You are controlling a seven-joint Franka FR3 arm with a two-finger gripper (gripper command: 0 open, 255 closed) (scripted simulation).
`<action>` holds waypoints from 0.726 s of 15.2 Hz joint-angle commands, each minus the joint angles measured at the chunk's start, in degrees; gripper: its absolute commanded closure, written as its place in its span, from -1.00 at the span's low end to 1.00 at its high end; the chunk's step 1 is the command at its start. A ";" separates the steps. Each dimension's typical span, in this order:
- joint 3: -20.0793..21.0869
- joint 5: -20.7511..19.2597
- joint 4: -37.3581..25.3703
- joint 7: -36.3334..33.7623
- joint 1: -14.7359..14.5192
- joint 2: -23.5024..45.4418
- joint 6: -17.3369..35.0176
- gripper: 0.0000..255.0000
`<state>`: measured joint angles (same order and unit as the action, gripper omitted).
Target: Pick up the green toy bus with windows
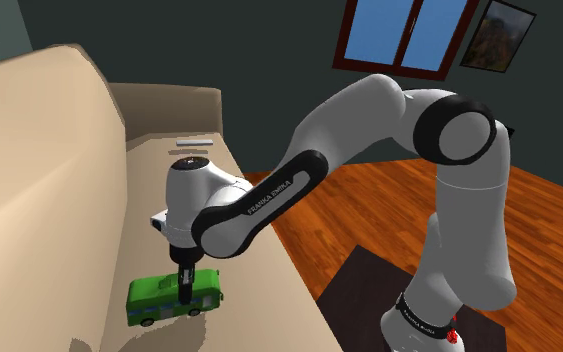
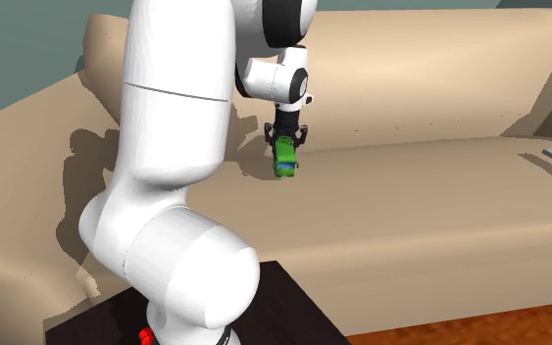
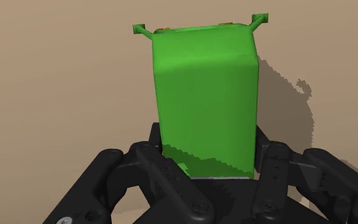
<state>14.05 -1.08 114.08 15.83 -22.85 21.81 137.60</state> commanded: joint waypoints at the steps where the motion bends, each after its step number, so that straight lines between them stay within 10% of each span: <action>1: 0.16 0.28 -0.31 0.11 0.14 -1.07 -1.29 1.00; 11: 0.69 1.43 -2.14 0.52 0.60 -5.26 -7.21 1.00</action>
<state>14.71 0.28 112.15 16.30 -22.28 16.75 130.74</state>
